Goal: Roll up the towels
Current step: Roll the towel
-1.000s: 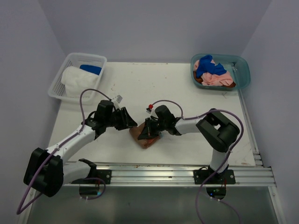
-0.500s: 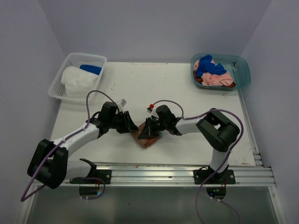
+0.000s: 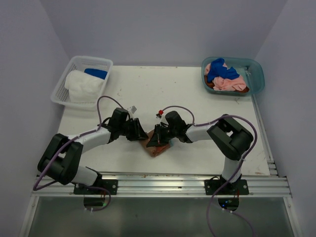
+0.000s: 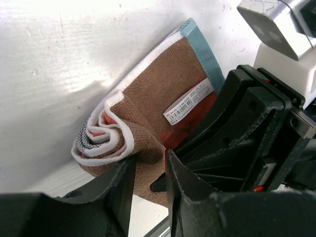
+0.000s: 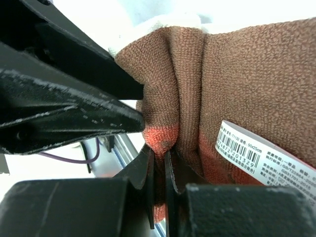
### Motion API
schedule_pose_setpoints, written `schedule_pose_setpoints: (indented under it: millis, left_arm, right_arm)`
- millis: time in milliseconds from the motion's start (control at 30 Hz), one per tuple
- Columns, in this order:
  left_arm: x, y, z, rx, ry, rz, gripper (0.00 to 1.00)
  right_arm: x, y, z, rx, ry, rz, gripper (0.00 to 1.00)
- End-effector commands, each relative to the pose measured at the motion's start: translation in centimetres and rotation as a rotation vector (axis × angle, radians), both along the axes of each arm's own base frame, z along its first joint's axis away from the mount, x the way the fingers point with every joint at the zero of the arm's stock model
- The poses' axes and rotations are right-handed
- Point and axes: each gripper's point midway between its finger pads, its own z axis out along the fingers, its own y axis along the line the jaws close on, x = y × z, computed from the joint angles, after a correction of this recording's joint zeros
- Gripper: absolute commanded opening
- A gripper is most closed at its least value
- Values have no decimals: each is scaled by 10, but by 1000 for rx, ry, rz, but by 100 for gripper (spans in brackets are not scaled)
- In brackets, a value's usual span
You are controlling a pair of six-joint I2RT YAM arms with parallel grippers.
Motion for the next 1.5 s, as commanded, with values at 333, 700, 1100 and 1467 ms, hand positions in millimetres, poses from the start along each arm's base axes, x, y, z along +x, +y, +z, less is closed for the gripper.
schedule_pose_setpoints:
  millis: [333,700,1100,1467]
  left_arm:
    - [0,4,-37,75,108,17,31]
    - [0,0,-35,63,113,4,31]
    - [1,2,-26,71,96,3,32]
    - [11,0,-6,76,41,-3,37]
  right_arm:
    - [-2,-55,25,-299,-220,-2,53]
    - [-16,-46,91,-446,-584,25,31]
    - [8,-25,44,-527,-562,77,19]
    - [-5,-50,-22,-604,-432,40,15]
